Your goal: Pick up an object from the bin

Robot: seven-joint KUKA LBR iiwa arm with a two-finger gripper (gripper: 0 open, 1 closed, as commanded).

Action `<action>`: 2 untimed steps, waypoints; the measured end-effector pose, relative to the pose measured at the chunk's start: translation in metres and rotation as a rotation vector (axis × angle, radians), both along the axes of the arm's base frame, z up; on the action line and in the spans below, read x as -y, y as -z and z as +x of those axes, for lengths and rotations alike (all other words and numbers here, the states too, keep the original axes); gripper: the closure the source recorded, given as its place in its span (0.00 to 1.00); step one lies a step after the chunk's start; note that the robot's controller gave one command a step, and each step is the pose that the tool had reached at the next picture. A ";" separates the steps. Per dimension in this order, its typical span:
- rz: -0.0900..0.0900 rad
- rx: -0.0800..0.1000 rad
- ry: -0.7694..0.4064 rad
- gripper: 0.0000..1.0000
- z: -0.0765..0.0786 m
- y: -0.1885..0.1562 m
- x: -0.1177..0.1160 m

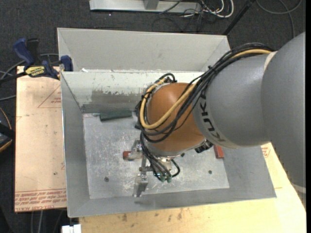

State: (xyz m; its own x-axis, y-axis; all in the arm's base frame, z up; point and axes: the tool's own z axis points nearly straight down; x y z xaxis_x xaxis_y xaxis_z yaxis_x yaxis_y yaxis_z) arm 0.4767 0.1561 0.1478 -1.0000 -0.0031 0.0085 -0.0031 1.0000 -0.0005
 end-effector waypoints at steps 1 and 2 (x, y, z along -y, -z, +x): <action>0.001 0.007 0.003 0.00 0.002 -0.004 0.001; 0.004 0.011 -0.035 0.00 0.056 0.011 0.045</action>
Offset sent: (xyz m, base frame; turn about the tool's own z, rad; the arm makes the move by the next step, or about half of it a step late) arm 0.0784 -0.0697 -0.0187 -0.0408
